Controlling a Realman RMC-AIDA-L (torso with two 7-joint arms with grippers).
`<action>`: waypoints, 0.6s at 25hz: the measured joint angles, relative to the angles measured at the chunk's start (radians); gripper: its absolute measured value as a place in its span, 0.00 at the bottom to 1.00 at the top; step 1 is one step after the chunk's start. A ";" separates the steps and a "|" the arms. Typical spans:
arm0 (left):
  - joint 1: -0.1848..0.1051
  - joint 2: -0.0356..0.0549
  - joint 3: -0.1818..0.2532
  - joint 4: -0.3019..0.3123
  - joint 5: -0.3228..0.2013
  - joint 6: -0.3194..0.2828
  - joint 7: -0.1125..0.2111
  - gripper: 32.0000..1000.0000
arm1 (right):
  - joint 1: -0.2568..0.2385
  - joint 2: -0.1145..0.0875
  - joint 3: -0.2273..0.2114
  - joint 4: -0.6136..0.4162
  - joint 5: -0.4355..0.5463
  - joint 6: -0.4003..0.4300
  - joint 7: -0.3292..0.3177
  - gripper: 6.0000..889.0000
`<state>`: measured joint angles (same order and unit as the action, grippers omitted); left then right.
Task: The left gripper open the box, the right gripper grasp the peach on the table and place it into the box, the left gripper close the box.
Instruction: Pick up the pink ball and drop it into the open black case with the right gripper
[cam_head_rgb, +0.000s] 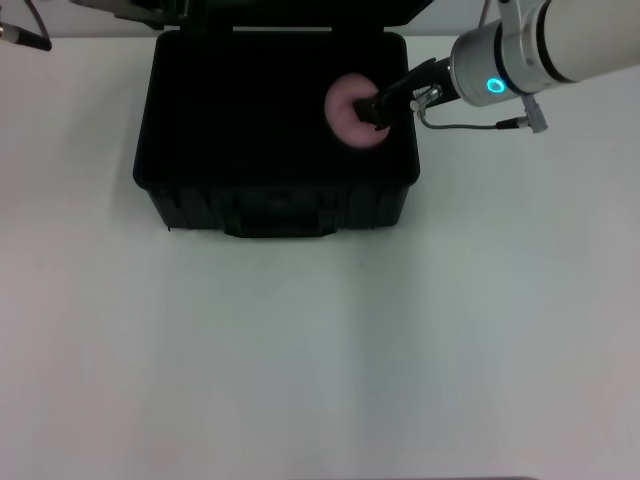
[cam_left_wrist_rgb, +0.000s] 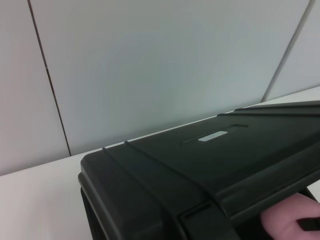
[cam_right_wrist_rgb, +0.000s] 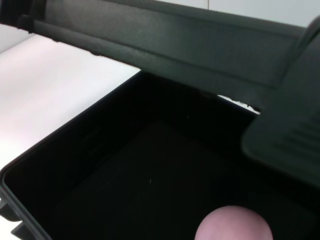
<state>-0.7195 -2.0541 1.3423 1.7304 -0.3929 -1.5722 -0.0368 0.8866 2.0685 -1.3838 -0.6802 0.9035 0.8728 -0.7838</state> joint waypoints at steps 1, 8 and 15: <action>0.000 0.0000 0.000 0.000 0.000 0.000 0.000 0.36 | 0.000 0.000 0.000 0.000 0.000 0.000 0.000 0.05; 0.000 0.0000 0.000 0.000 0.000 0.000 0.000 0.36 | 0.000 0.002 -0.001 0.001 0.001 0.000 0.000 0.05; 0.000 0.0000 0.000 0.000 0.000 0.000 0.000 0.36 | 0.002 0.002 -0.001 0.001 0.001 0.000 0.000 0.05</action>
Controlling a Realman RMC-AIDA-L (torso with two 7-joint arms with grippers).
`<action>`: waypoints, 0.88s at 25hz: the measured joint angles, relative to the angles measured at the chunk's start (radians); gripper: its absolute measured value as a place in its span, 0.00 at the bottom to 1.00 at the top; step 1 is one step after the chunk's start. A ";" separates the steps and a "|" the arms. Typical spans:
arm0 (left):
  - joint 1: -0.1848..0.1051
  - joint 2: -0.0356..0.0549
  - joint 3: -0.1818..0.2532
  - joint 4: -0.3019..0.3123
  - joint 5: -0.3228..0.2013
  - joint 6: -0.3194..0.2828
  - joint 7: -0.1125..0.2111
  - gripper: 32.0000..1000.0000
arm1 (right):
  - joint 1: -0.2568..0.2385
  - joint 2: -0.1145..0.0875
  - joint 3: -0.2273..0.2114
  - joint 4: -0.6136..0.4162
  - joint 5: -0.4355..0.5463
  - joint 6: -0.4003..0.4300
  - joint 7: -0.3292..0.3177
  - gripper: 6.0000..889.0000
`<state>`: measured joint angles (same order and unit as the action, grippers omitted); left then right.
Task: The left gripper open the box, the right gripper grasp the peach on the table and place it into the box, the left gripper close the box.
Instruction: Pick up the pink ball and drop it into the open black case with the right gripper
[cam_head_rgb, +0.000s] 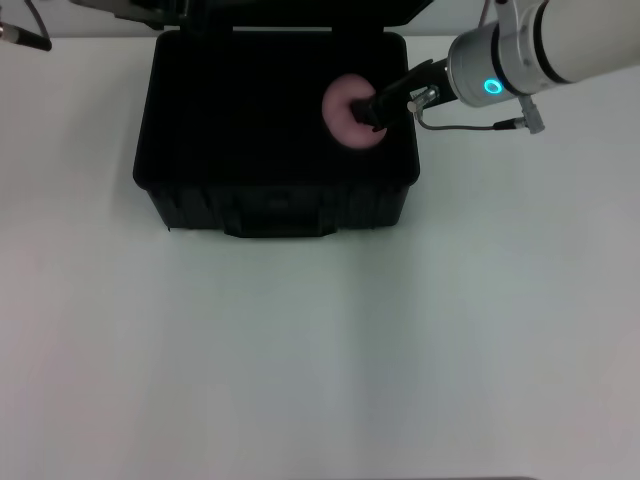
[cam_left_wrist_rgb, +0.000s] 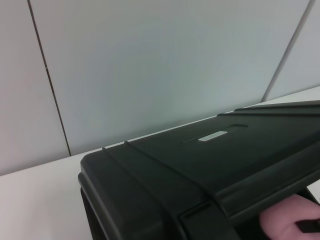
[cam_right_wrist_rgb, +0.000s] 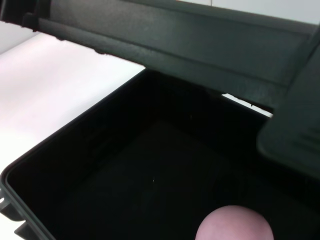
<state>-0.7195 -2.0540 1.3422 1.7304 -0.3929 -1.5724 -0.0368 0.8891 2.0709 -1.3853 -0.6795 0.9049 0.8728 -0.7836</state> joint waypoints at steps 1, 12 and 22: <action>0.000 0.0000 0.000 0.000 0.000 0.000 0.000 0.36 | 0.001 0.000 0.000 0.000 0.000 0.000 0.000 0.05; 0.000 0.0000 0.000 0.000 0.000 -0.002 0.000 0.36 | 0.007 0.001 0.000 -0.008 0.000 -0.001 0.001 0.40; 0.001 0.0000 0.000 0.000 0.000 -0.002 0.000 0.36 | 0.007 0.002 0.000 -0.009 0.000 0.001 0.000 0.73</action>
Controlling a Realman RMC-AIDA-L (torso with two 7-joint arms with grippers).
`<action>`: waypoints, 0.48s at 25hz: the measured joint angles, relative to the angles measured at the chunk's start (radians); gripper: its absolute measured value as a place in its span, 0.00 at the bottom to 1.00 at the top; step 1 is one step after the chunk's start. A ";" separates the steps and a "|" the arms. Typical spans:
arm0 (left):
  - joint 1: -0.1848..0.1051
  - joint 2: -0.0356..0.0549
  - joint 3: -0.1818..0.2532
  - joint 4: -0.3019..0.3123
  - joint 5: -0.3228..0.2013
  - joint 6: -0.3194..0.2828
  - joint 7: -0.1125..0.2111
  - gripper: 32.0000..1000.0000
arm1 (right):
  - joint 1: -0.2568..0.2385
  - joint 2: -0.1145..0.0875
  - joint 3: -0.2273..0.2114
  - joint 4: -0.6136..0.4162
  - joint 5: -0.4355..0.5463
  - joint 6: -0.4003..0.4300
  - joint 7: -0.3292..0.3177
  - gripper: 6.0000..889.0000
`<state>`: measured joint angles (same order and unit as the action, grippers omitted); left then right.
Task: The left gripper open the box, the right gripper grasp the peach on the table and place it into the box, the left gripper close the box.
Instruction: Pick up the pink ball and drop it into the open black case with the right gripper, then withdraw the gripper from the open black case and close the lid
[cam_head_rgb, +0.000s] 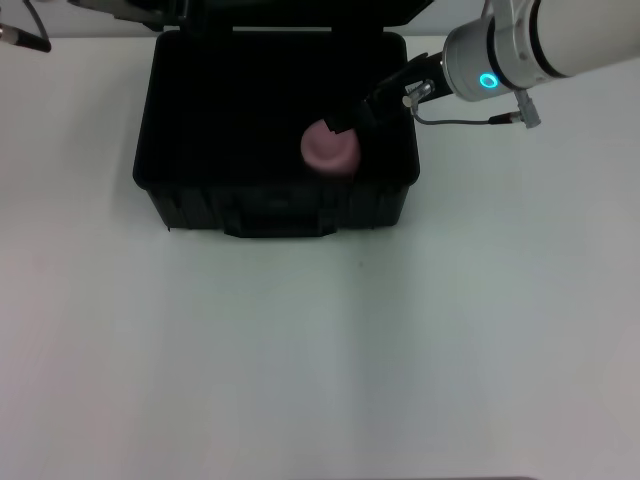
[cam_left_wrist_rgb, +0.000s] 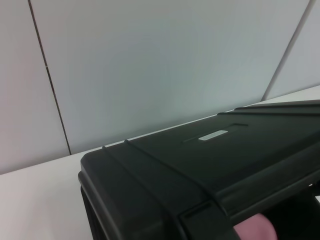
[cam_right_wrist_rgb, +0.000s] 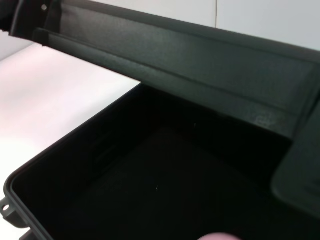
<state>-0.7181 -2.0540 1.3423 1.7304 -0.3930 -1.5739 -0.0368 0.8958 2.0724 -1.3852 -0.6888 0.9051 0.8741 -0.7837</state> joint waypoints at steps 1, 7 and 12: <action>0.000 0.0000 0.000 0.000 0.000 0.000 0.000 0.36 | 0.000 0.000 0.000 0.000 0.000 0.001 0.000 0.76; 0.003 0.0000 0.000 0.000 0.000 0.000 0.000 0.36 | 0.000 -0.004 0.000 -0.009 0.000 0.014 0.000 0.90; 0.005 0.0002 0.000 0.000 0.001 0.000 0.000 0.36 | -0.003 -0.008 0.009 -0.047 -0.003 0.070 0.002 0.99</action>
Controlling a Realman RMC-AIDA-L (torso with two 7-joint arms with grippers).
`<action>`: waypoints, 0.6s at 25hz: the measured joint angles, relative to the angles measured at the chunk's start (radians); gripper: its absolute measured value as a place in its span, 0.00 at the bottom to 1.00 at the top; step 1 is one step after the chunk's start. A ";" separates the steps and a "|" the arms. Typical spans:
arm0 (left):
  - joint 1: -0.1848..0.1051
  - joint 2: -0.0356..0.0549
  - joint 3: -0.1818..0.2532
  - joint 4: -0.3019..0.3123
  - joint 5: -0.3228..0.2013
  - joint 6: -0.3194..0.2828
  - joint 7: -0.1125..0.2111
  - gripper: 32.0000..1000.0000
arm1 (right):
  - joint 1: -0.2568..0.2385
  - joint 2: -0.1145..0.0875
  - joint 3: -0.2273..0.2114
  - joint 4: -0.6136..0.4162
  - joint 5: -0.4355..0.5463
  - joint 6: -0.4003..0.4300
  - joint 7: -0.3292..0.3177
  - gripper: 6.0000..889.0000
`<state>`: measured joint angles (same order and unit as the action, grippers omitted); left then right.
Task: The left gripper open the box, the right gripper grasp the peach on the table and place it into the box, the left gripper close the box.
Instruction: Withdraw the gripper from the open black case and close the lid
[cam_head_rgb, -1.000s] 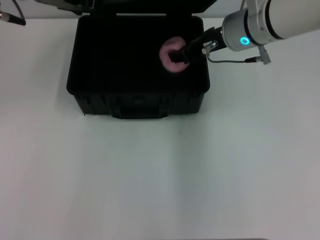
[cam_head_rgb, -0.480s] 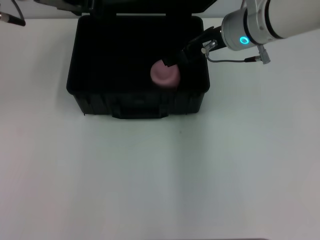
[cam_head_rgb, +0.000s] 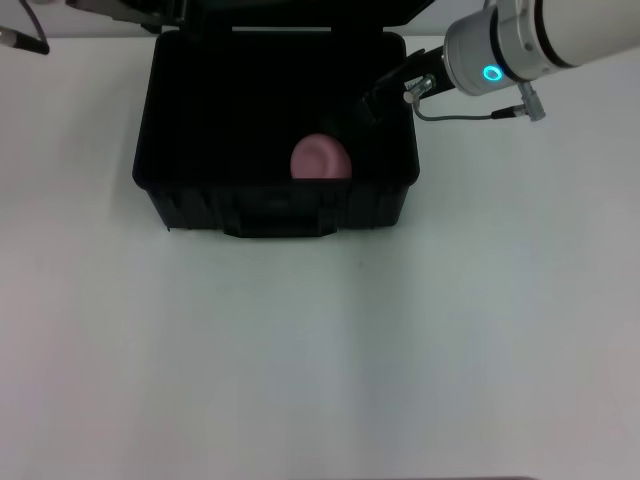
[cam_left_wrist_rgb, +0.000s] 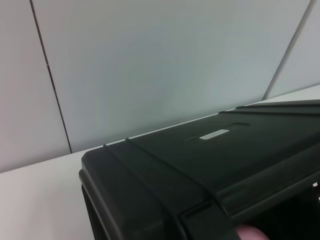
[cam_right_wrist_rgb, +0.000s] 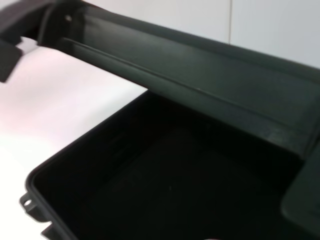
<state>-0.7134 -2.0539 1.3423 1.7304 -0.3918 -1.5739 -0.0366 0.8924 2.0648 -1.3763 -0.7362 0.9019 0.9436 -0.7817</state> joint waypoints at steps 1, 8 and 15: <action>0.001 0.0002 0.000 0.000 0.000 0.000 0.000 0.36 | -0.002 0.000 0.000 -0.008 -0.003 0.012 0.002 0.98; 0.010 0.0008 0.000 0.000 0.002 -0.002 0.002 0.36 | -0.007 -0.009 0.002 -0.032 -0.007 0.099 0.032 0.98; 0.011 0.0013 0.000 0.000 0.004 -0.004 0.001 0.36 | -0.016 -0.050 0.035 -0.084 -0.011 0.187 0.065 0.98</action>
<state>-0.7025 -2.0525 1.3422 1.7302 -0.3877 -1.5779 -0.0352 0.8760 2.0149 -1.3409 -0.8206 0.8908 1.1305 -0.7166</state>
